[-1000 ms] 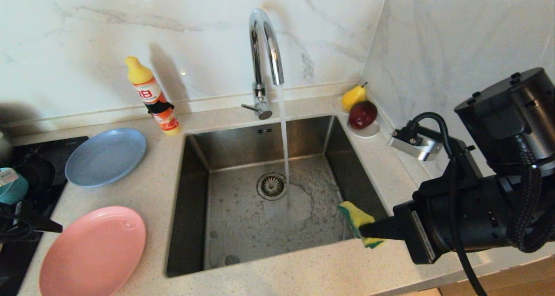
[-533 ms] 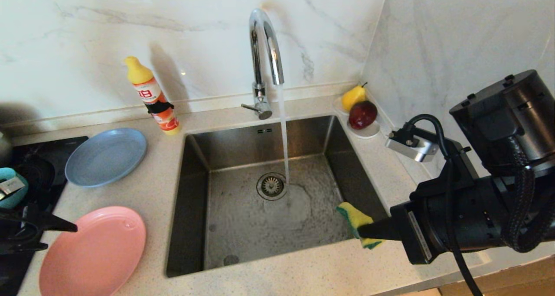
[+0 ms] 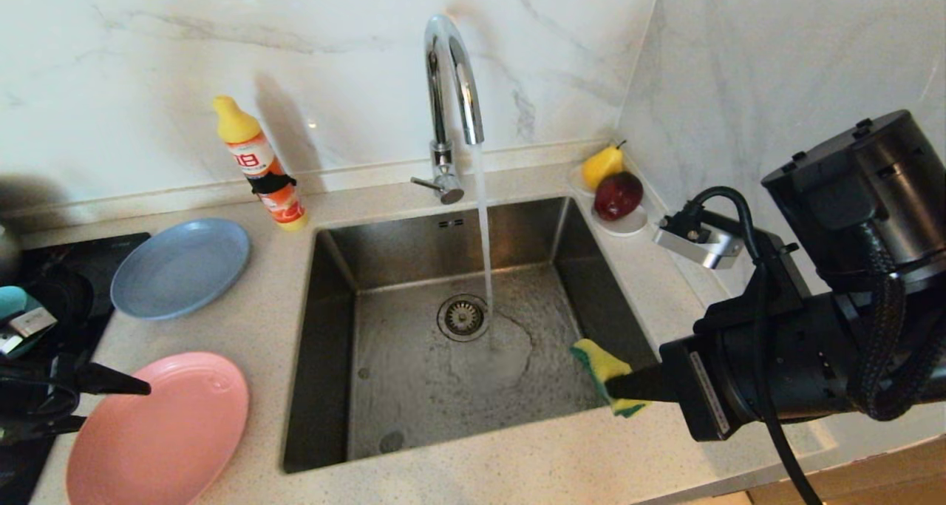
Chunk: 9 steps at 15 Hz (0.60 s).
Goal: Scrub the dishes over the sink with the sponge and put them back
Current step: Wash the plate
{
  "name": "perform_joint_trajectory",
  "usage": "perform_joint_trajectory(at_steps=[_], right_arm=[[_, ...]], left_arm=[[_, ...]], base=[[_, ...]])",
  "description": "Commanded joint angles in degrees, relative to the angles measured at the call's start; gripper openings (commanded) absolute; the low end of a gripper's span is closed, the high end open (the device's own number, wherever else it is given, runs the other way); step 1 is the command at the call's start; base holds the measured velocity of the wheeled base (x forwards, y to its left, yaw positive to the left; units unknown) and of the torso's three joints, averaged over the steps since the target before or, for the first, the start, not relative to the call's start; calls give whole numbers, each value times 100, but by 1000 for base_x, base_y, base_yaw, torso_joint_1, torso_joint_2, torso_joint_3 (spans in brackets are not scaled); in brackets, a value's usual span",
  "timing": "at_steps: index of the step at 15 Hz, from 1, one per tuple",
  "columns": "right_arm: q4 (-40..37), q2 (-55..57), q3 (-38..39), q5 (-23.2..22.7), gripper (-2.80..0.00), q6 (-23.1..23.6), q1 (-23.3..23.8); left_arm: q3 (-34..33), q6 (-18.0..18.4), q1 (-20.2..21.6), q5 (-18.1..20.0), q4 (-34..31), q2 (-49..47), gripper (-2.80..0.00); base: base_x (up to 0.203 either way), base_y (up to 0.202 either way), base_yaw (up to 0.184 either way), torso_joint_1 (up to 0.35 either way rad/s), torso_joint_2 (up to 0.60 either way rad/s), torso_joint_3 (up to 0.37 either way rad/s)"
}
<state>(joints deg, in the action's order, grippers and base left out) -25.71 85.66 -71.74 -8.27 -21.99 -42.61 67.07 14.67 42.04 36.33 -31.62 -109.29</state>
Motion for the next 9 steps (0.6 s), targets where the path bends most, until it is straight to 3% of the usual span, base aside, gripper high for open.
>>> perform_joint_trajectory(at_steps=[1,6,7,9], right_arm=[[-13,-15,46,1,-280,-16,-2],[-13,-24,2,1,-280,0,-2],[-13,-33,2,1,-280,-7,-2],[-13,-76,29,1,-280,-7,-2]], left_arm=[[-119,10,-29,6,113,-22,0],[-176,10,-102,-3,217,-21,0],[-175,9,-125,6,217,-14,-280],[-150,-43,-134,6,217,-10,-280]], base=[[0,0,0,0,0,0],[0,0,0,0,0,0],[0,0,0,0,0,0],[0,0,0,0,0,0]])
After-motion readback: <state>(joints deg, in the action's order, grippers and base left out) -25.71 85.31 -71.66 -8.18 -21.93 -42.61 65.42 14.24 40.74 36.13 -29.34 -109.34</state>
